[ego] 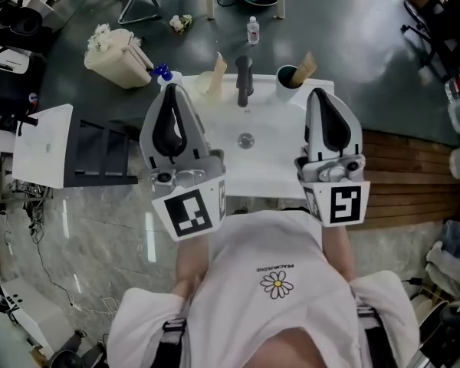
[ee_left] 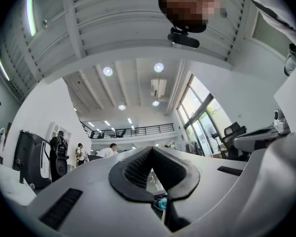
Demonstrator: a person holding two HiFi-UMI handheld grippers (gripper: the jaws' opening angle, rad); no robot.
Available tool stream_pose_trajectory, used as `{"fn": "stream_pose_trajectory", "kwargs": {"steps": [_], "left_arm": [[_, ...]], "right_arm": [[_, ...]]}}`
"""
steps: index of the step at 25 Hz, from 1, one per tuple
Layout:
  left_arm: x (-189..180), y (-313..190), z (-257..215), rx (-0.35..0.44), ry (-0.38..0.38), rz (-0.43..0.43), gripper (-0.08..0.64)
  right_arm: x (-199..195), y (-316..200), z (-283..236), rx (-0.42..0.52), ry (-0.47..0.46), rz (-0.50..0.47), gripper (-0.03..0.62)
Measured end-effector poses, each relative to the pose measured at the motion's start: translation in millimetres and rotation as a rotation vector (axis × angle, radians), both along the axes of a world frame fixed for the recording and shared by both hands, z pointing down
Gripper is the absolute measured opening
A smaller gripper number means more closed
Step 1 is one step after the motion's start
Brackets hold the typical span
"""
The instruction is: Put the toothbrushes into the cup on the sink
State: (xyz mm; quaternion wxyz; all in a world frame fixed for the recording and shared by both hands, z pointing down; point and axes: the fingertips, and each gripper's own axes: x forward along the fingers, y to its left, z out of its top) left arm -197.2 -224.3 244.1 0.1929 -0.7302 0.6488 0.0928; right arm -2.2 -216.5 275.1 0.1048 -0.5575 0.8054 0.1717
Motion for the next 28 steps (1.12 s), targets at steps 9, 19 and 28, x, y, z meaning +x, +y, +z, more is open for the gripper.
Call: {"fn": "stream_pose_trajectory", "kwargs": {"steps": [9,19,28], "left_arm": [[2,5,29,-0.075,0.004,-0.027,0.017],[3,4,32,-0.089,0.025,-0.011,0.016],[0,3,29,-0.091,0.037,-0.015,0.017]], "right_arm": [[-3,-3,20,-0.066,-0.005,-0.004,0.012],[2,-2,17,-0.064,-0.015,0.007,0.012],[2,-3,14,-0.064,-0.018,0.005,0.012]]}}
